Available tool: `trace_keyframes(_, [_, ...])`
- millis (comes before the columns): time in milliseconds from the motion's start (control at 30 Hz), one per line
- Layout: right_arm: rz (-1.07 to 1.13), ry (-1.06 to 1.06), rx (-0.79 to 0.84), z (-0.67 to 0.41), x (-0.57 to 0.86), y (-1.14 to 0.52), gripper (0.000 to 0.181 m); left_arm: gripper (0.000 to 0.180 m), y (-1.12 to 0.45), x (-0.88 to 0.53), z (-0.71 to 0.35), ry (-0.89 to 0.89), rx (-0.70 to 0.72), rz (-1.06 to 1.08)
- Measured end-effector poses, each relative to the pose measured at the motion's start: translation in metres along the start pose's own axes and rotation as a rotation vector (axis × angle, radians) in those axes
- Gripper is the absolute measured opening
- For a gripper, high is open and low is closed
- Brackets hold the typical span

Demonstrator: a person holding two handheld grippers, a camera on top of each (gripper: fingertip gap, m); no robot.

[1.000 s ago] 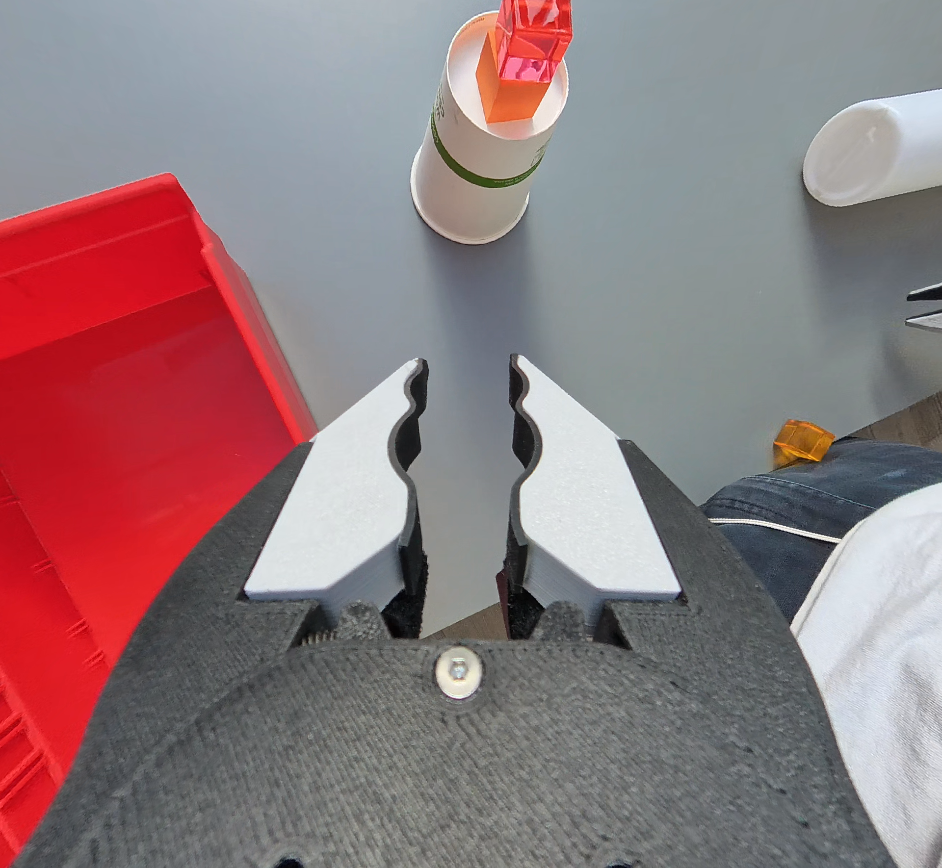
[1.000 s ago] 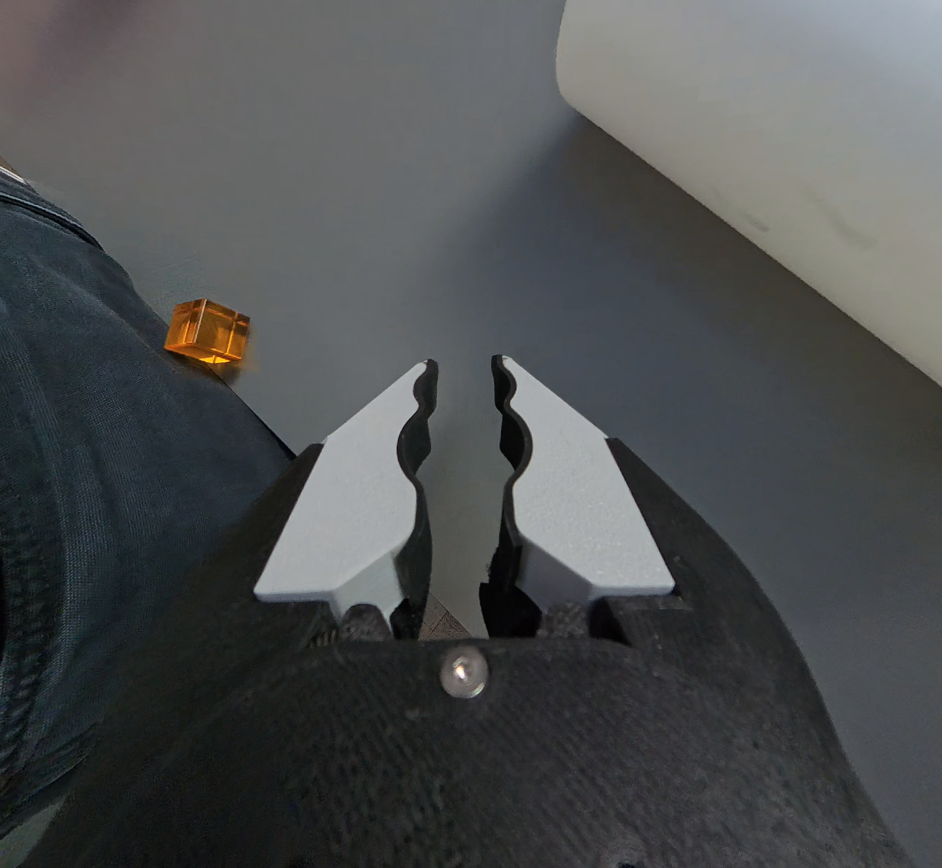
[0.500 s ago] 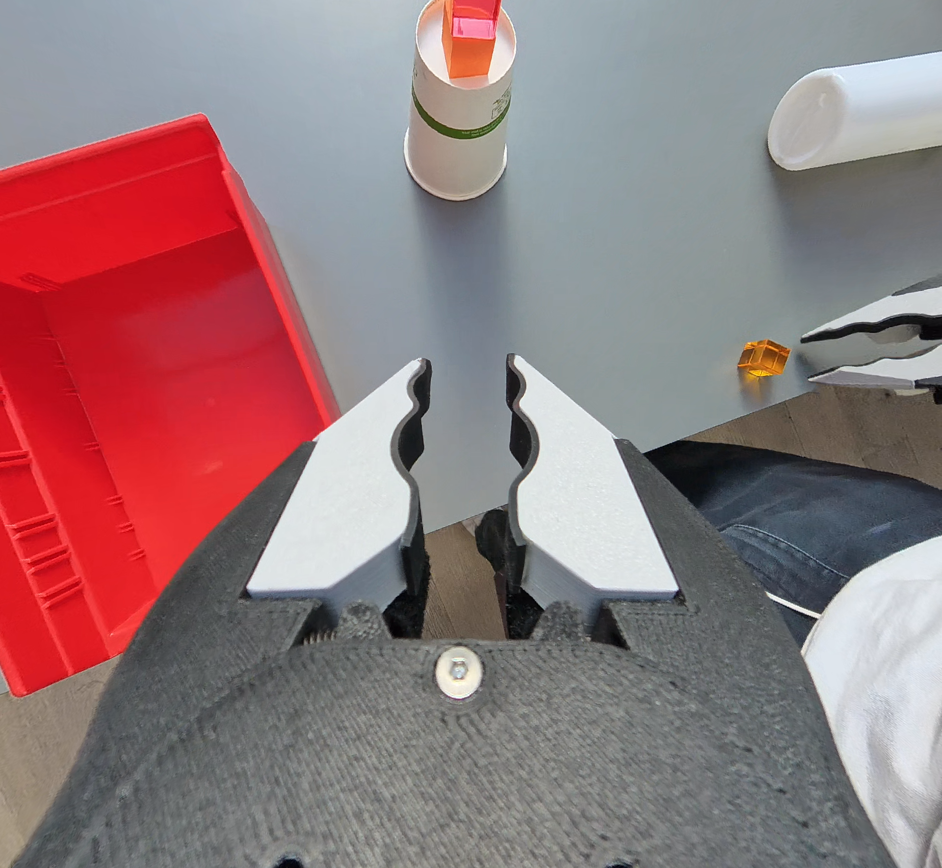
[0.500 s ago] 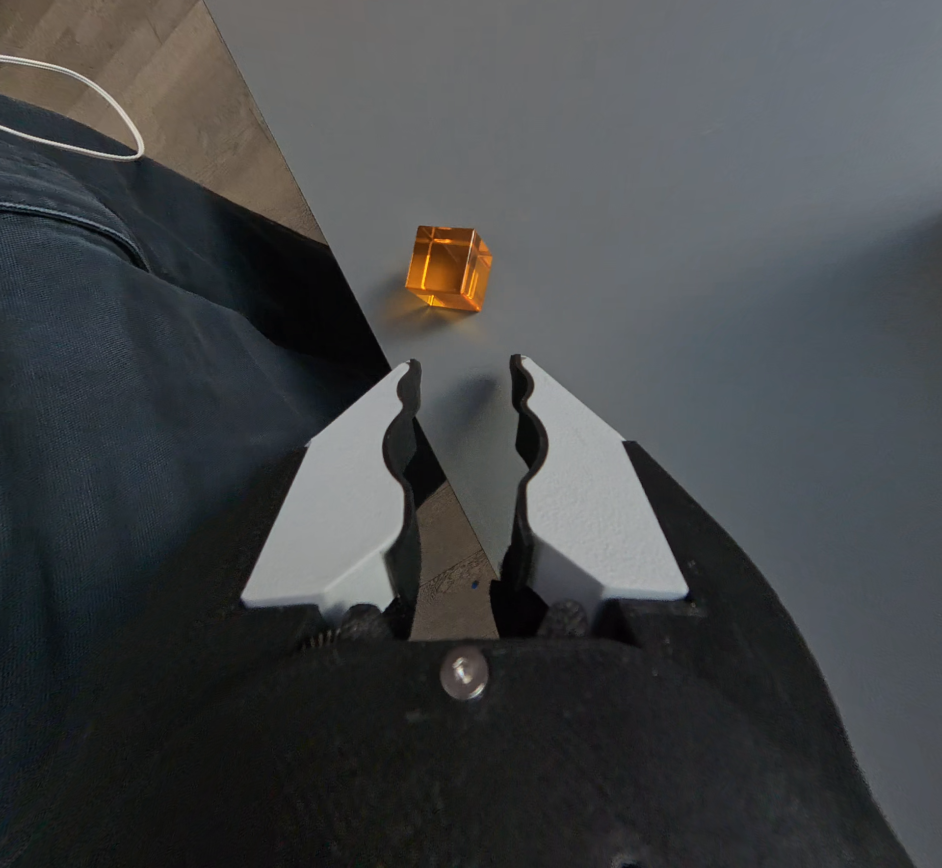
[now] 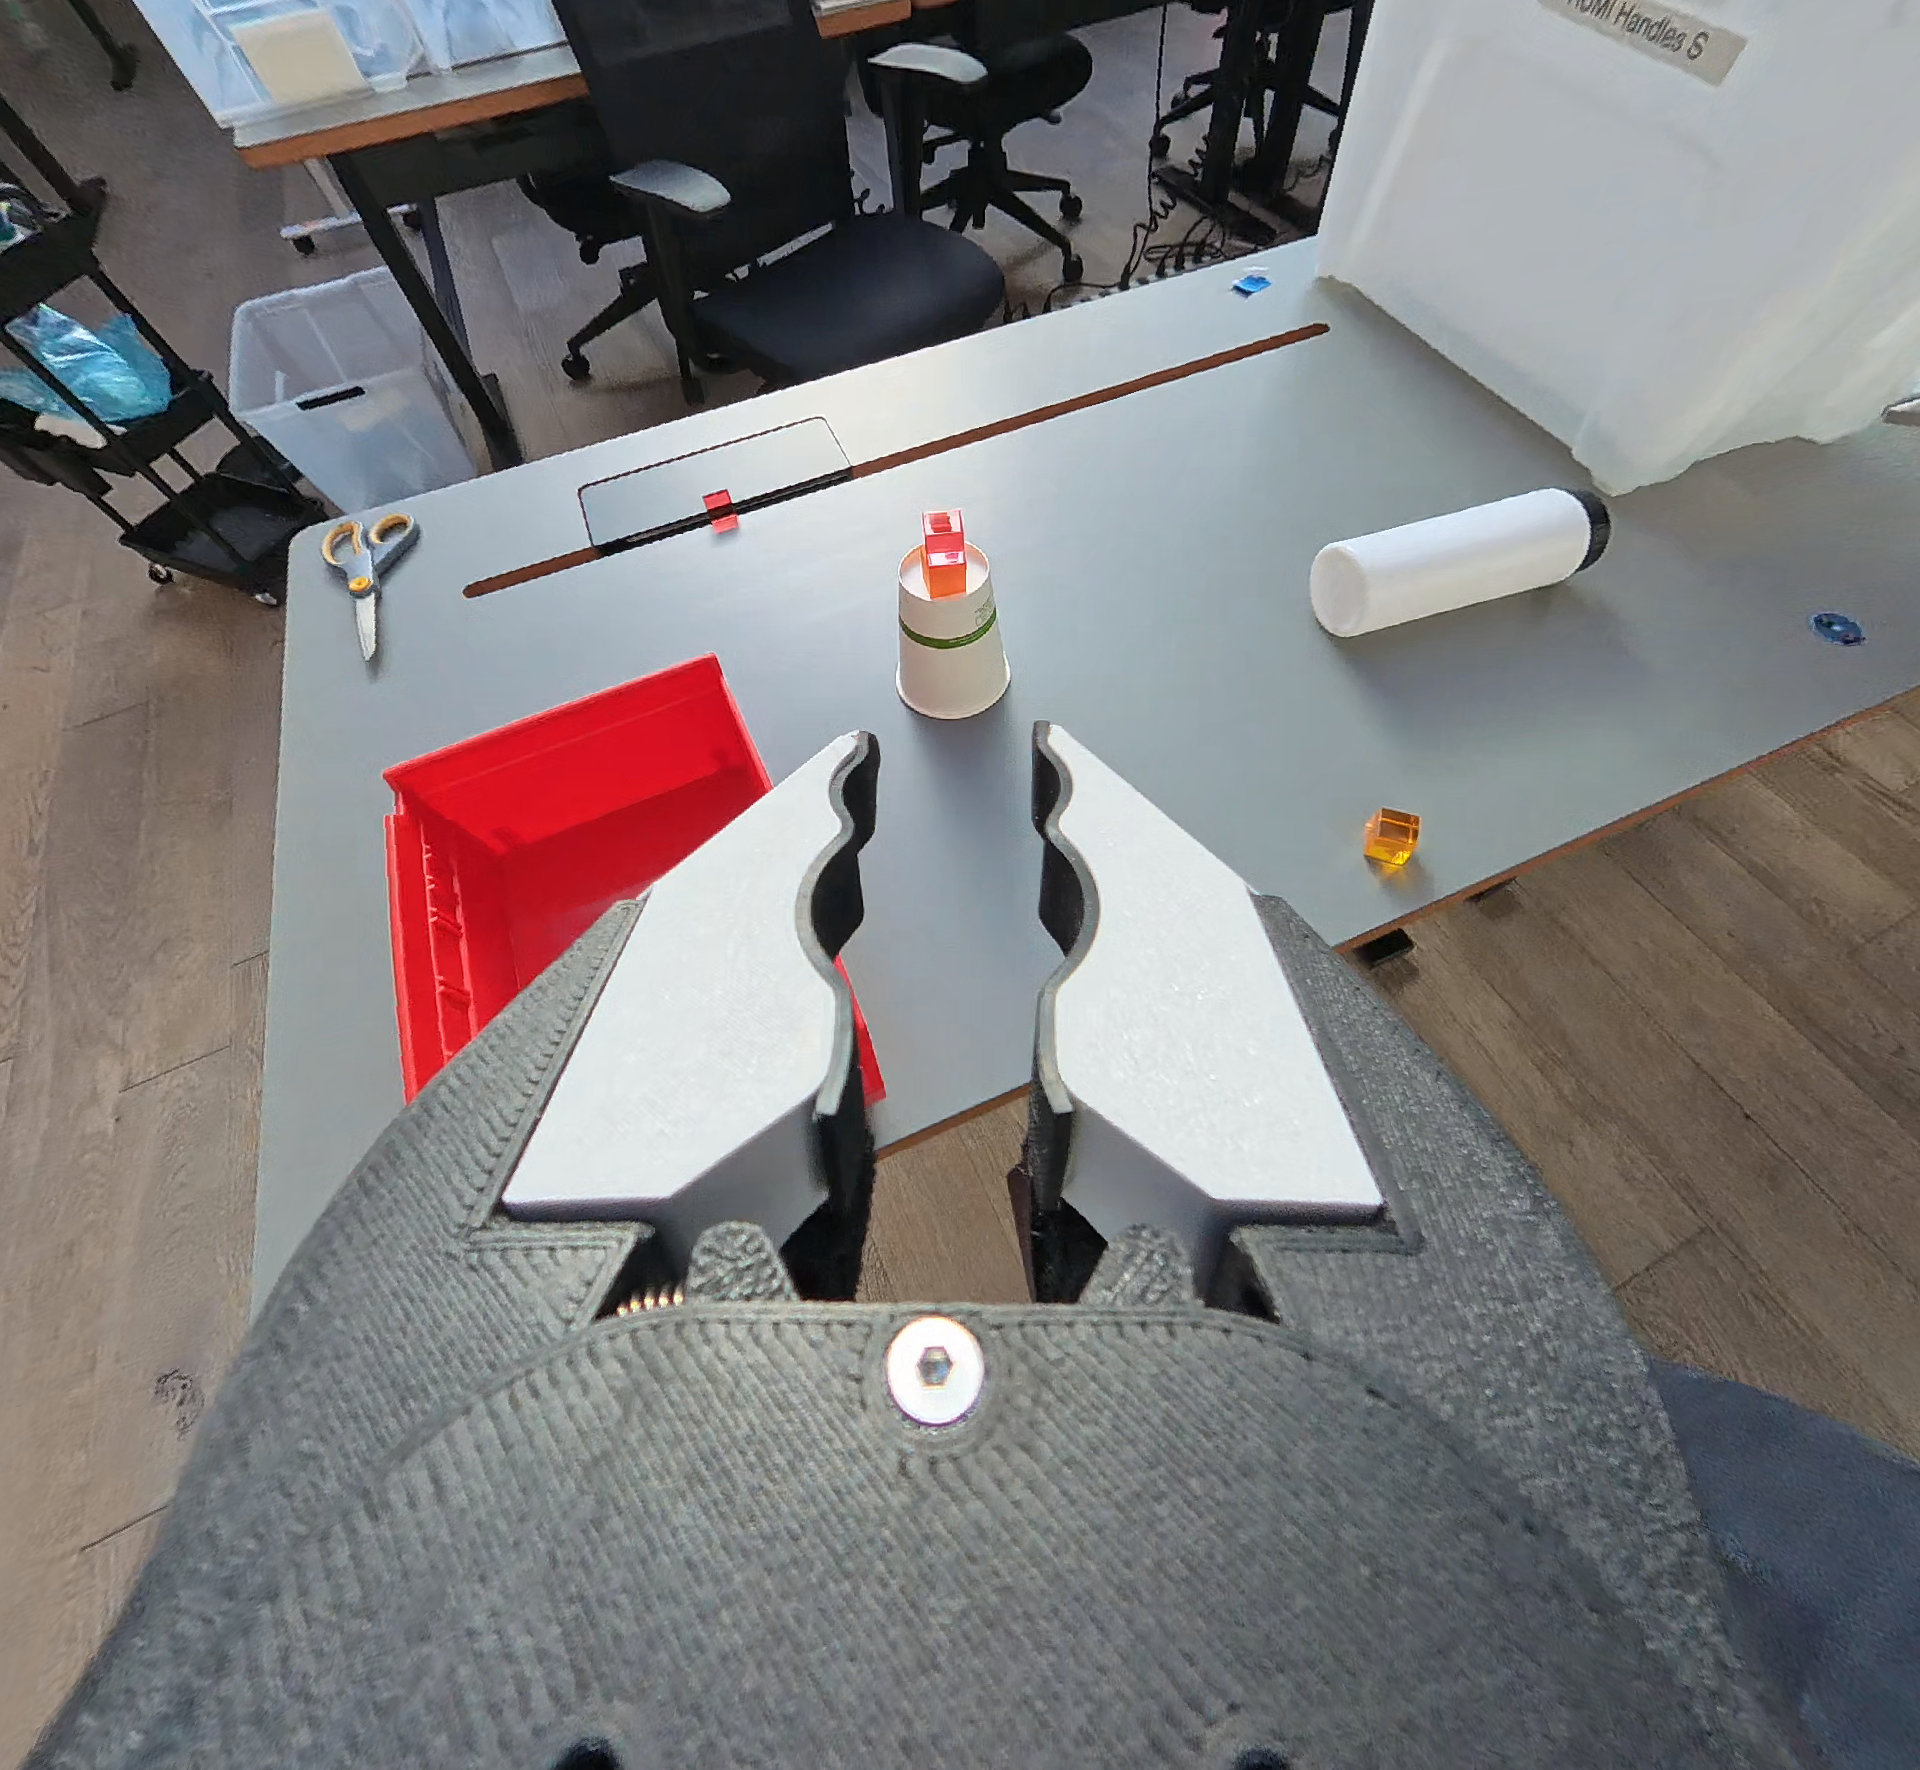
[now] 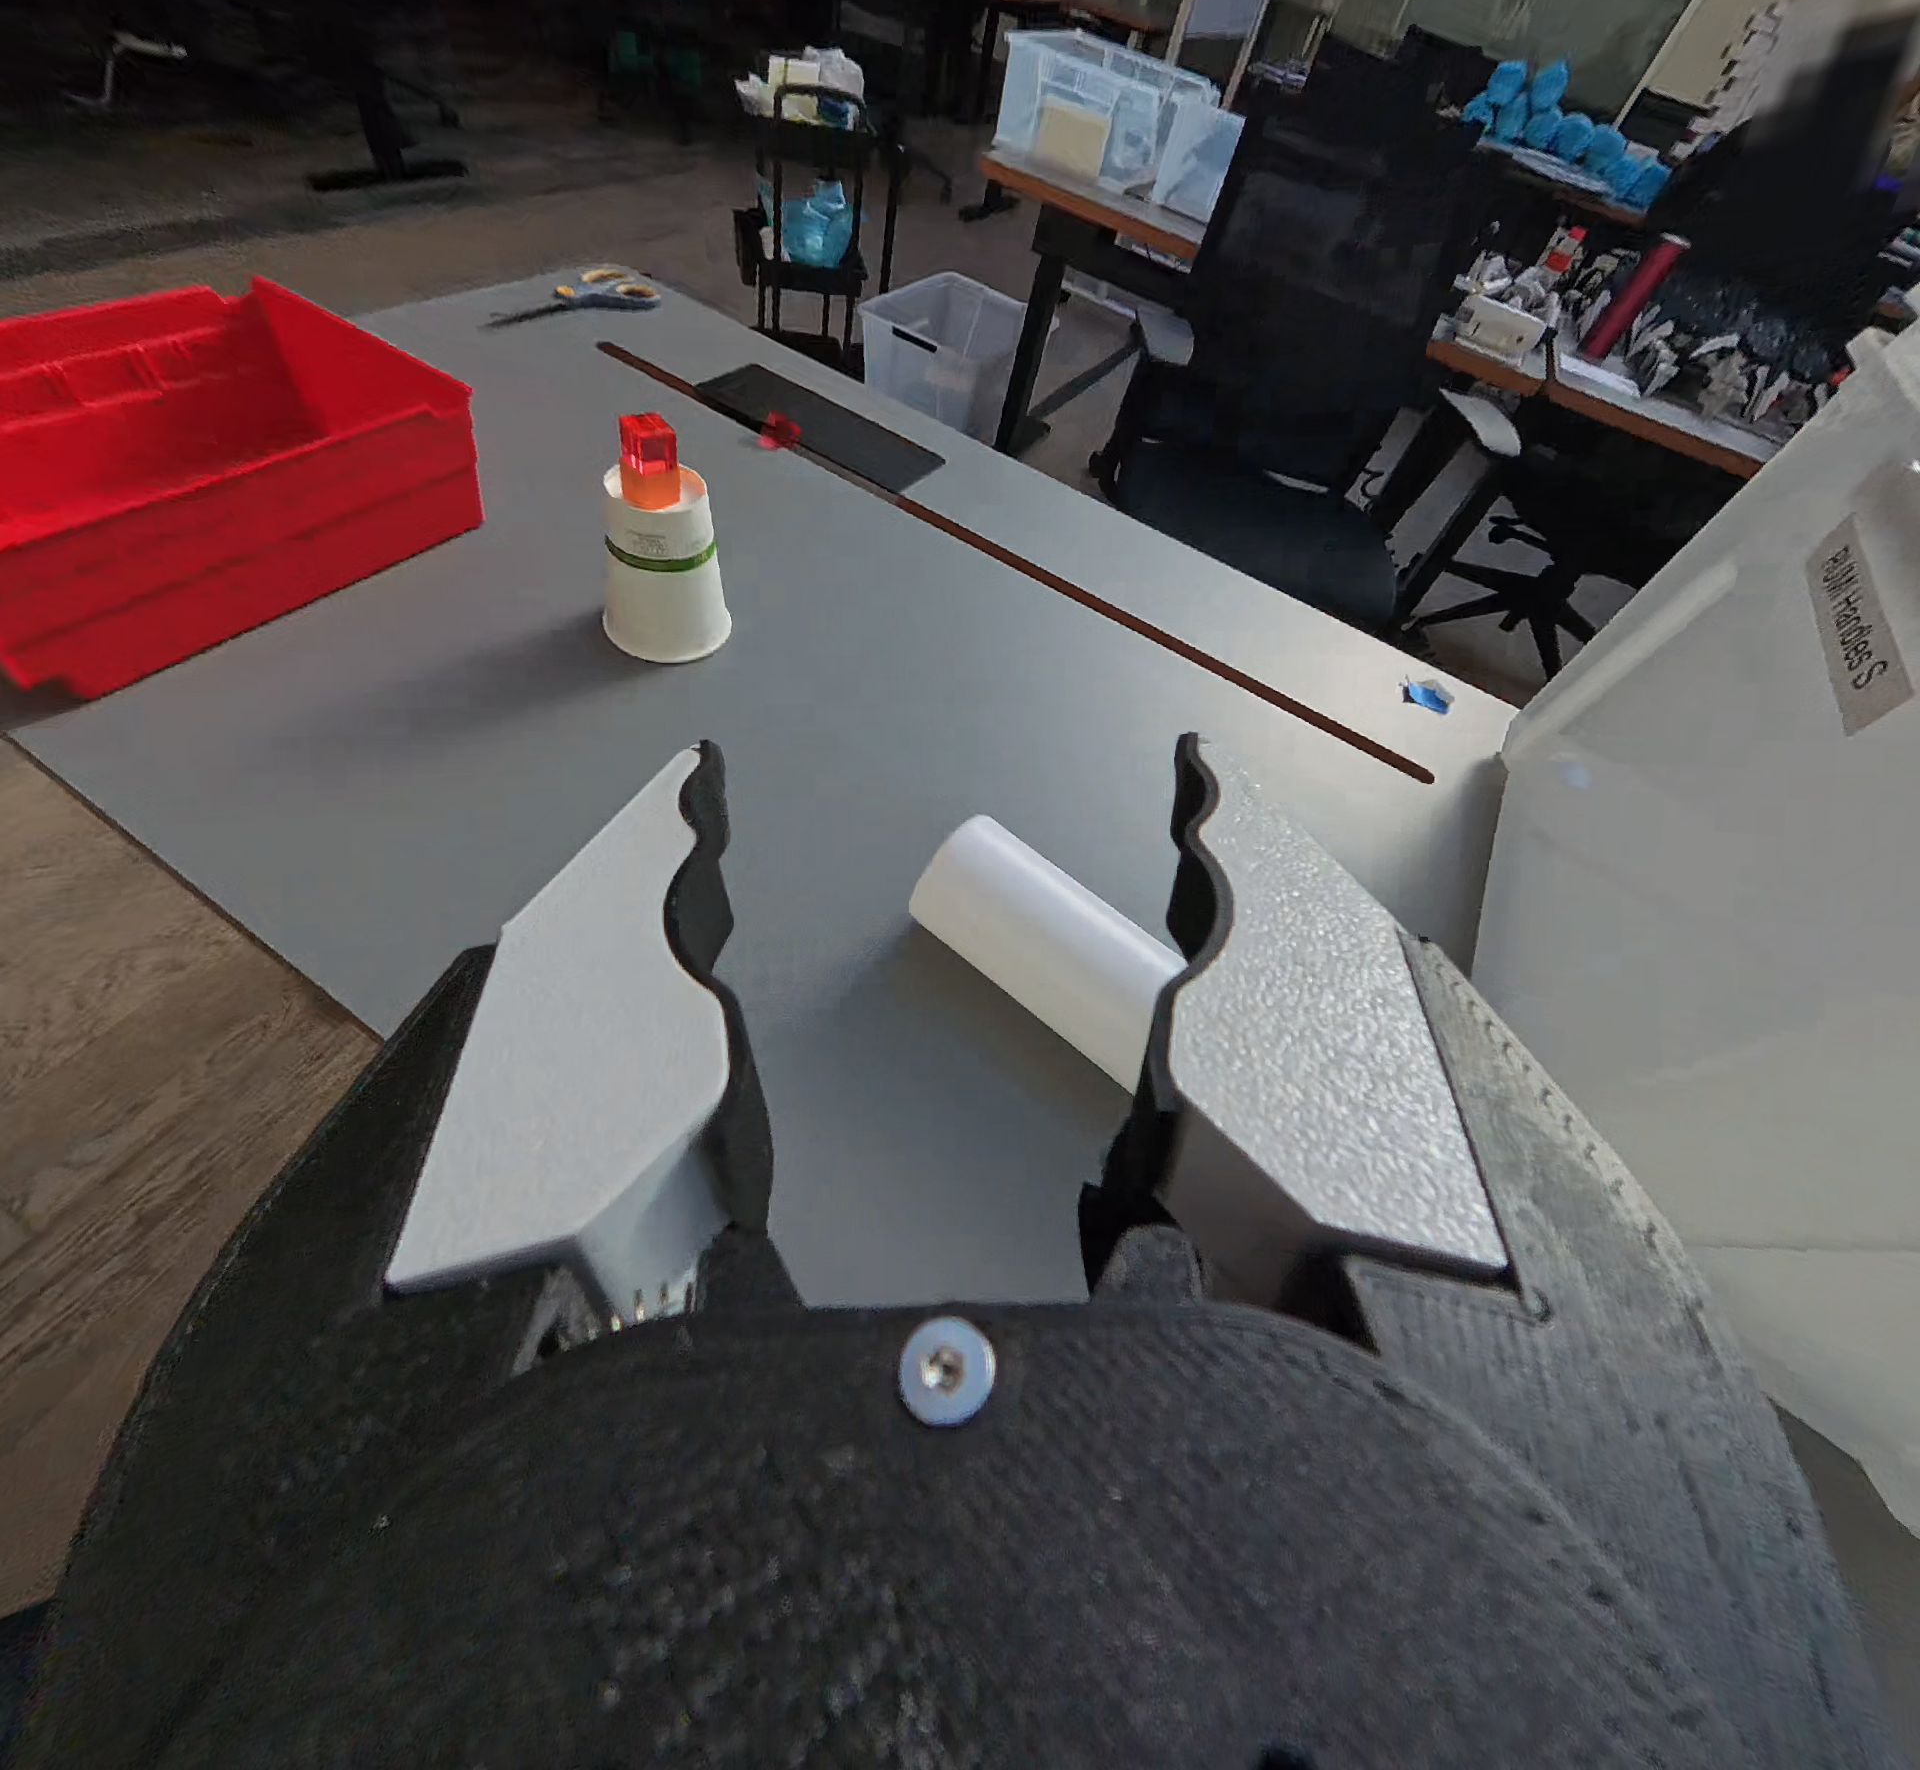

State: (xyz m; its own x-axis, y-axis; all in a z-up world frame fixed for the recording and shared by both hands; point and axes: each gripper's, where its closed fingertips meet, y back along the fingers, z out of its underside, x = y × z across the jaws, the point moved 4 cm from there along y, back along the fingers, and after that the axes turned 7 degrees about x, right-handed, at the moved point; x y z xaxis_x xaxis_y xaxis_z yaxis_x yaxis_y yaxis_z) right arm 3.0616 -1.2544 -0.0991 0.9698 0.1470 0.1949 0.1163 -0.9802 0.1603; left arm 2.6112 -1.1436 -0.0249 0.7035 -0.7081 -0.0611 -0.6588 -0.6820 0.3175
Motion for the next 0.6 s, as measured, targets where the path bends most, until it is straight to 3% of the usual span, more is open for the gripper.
trace_keyframes(133, [-0.025, -0.014, 0.253, -0.076, -0.082, 0.079, 0.112, 0.039, 0.136, 0.020, 0.043, 0.034, 0.095, 0.014])
trace_keyframes(200, [-0.031, 0.015, 0.315, -0.095, -0.123, 0.122, 0.114, 0.054, 0.205, 0.021, 0.082, 0.057, 0.092, -0.034])
trace_keyframes(333, [-0.068, 0.069, 0.211, -0.113, -0.175, 0.190, 0.090, 0.065, 0.325, 0.023, 0.158, 0.176, 0.077, -0.090])
trace_keyframes(433, [0.003, 0.126, 0.173, -0.131, -0.174, 0.233, 0.055, 0.076, 0.391, 0.028, 0.200, 0.238, 0.069, -0.118])
trace_keyframes(600, [0.084, 0.078, 0.092, -0.116, -0.157, 0.280, 0.045, 0.076, 0.480, 0.058, 0.252, 0.246, 0.032, -0.207])
